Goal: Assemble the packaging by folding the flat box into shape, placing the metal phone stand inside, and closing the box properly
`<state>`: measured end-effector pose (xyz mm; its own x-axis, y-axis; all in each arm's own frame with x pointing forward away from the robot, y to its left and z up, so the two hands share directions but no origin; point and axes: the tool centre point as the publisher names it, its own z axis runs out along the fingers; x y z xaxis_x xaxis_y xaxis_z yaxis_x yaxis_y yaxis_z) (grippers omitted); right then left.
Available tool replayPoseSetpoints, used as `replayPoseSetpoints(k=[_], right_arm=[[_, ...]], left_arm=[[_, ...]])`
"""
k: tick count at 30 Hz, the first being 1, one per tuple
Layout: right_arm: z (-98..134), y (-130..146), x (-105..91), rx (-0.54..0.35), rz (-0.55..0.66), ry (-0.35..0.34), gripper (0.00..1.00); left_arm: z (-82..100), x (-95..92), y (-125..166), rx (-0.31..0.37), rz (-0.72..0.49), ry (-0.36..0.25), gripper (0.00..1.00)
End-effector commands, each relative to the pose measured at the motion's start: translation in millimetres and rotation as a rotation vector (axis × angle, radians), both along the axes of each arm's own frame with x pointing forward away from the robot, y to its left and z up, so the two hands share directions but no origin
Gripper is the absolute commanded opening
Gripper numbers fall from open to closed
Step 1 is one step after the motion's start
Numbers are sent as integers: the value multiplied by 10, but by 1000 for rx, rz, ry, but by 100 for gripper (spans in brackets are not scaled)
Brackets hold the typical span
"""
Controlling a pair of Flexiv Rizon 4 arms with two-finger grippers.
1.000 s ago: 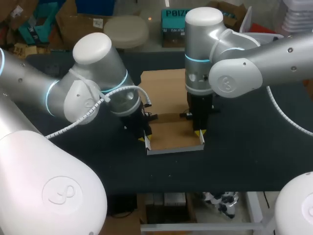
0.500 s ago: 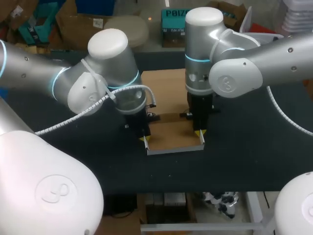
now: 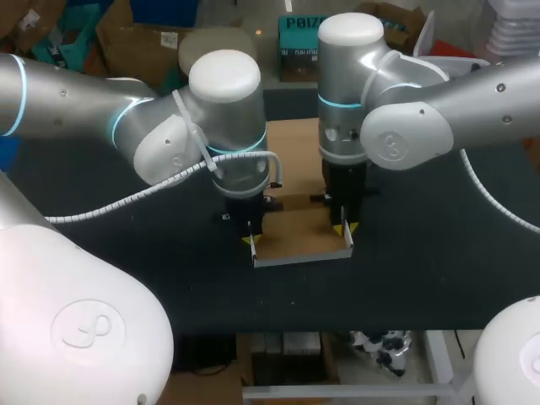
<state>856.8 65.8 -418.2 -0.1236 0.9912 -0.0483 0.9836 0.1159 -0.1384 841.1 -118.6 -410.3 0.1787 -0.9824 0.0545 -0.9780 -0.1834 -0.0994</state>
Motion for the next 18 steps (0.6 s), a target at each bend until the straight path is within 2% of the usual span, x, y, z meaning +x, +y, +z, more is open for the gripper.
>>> replayPoseSetpoints(k=[1, 6, 12, 18], right_arm=[[127, -38, -120, 46, 40, -56, 100], [295, -101, -210, 121, 132, -152, 100], [406, -210, -239, 217, 161, -196, 100], [554, -276, -346, 329, 321, -275, 100]], left_arm=[[-71, -2, -61, 426, 46, 73, 0], [-66, 0, -51, 421, 48, 71, 0], [-58, -4, -53, 417, 45, 64, 0], [-50, -7, -49, 407, 42, 54, 0]])
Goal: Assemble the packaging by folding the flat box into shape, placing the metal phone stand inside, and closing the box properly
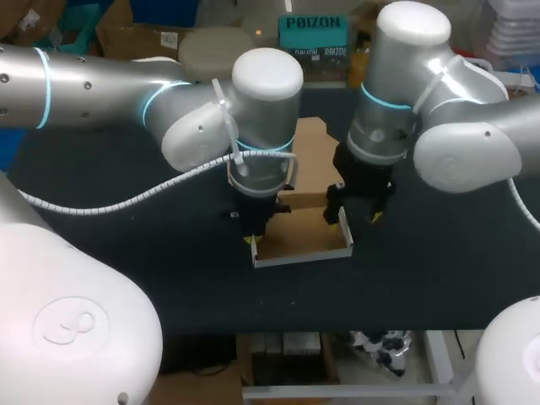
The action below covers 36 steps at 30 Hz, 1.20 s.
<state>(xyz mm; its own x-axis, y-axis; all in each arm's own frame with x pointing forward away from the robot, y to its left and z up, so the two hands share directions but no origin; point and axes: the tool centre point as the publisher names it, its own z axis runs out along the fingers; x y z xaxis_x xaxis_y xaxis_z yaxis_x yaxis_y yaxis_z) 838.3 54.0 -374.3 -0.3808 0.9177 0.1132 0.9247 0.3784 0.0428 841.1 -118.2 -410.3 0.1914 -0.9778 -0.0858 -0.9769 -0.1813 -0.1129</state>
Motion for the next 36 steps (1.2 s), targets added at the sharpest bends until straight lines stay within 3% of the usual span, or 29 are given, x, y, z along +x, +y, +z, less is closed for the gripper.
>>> replayPoseSetpoints(k=[1, 3, 5, 11, 20, 21, 26, 28, 36], right_arm=[[141, -166, -175, 151, 90, -143, 100], [181, -206, -202, 186, 193, -163, 100], [199, -246, -222, 150, 288, -174, 100], [199, -246, -222, 150, 288, -174, 100], [199, -246, -222, 150, 288, -174, 100], [214, -258, -224, 138, 297, -198, 100], [287, -350, -265, 162, 423, -224, 100], [329, -403, -283, 217, 496, -230, 100], [516, -562, -351, 192, 696, -310, 100]], left_arm=[[-50, -7, -52, 265, 29, 40, 0], [-48, -8, -53, 264, 27, 39, 0], [-39, -9, -54, 261, 24, 34, 0], [-12, -30, -58, 242, 18, 21, 0], [15, -34, -40, 163, -26, 16, 0], [20, -33, -39, 160, -31, 16, 0], [51, -34, -3, 122, -61, 33, 0], [60, -34, 32, 118, -62, 35, 0], [83, -55, 178, 87, -91, 40, 0]])
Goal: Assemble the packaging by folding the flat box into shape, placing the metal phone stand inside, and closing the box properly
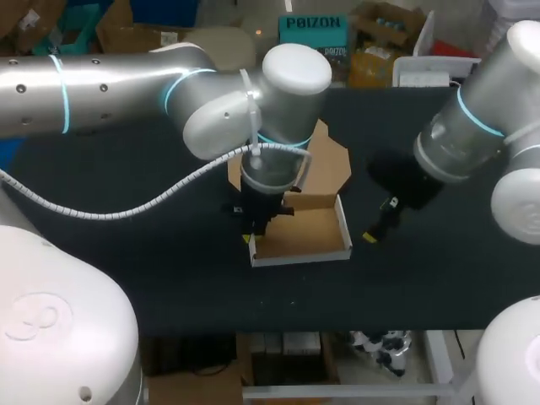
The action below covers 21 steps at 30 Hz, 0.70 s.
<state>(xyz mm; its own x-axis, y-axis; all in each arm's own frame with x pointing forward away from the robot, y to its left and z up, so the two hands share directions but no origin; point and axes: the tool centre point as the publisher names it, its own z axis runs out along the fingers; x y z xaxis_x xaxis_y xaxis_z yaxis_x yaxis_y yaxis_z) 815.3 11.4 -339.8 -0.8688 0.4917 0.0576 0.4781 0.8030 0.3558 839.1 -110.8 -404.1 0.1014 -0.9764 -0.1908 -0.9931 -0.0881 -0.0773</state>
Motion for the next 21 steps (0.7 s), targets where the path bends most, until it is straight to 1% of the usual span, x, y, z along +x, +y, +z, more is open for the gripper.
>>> replayPoseSetpoints(k=[1, 5, 8, 9, 13, 19, 20, 21], right_arm=[[193, -156, -134, 18, 89, -45, 100], [238, -242, -203, 33, 208, -93, 100], [258, -293, -240, 49, 251, -113, 100], [262, -304, -246, 50, 253, -114, 100], [270, -352, -274, 63, 276, -126, 100], [276, -366, -300, 68, 278, -131, 100], [275, -360, -303, 67, 277, -132, 100], [273, -358, -305, 67, 277, -132, 100]], left_arm=[[16, -38, 126, -12, -8, -10, 0], [-8, -61, 200, 29, -13, -13, 0], [-26, -70, 250, 57, 1, -19, 0], [-32, -72, 264, 58, 3, -20, 0], [-57, -86, 315, 106, 6, -33, 0], [-87, -86, 365, 169, -1, -41, 0], [-93, -84, 375, 189, 0, -42, 0], [-100, -82, 384, 191, 1, -41, 0]])
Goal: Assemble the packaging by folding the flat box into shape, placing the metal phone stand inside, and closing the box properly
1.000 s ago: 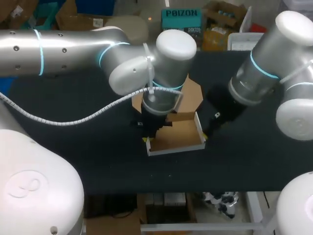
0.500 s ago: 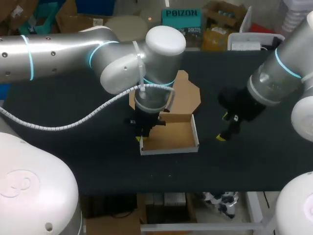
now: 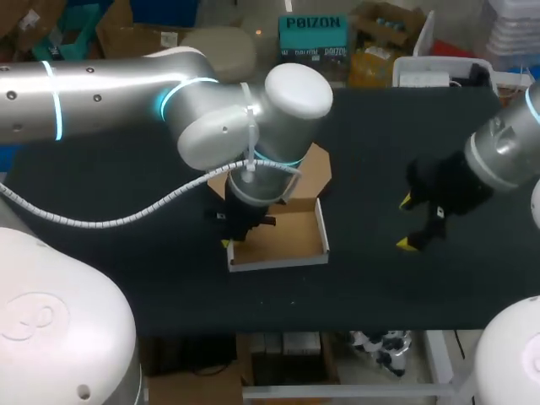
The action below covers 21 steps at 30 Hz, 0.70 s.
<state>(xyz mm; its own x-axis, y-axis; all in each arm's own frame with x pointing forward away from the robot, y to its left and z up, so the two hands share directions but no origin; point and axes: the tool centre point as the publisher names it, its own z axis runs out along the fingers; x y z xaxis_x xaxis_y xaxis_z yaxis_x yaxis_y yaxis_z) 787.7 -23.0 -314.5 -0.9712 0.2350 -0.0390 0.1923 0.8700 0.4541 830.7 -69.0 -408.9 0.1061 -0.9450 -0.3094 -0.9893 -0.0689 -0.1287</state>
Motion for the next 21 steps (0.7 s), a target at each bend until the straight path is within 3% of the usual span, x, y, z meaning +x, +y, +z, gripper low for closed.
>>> replayPoseSetpoints(k=[1, 5, 11, 15, 17, 20, 21], right_arm=[[15, -11, -35, 3, 1, -2, 100], [8, 0, -50, 0, 2, -3, 100], [3, 15, -50, -7, -3, 1, 100], [-12, 24, -44, -13, -8, 10, 100], [-15, 34, -38, -21, -13, 13, 100], [-20, 42, -36, -25, -14, 16, 100], [-22, 45, -34, -26, -14, 17, 100]], left_arm=[[-55, 5, -24, 69, 9, -2, 0], [-60, 5, 10, 72, 8, -2, 0], [-24, -18, 2, 2, 12, -18, 0], [-3, -26, 9, -85, 19, -15, 2], [18, -33, 17, -124, 15, -17, 20], [53, -46, 22, -182, 7, -16, 34], [65, -52, 21, -194, 3, -16, 35]])
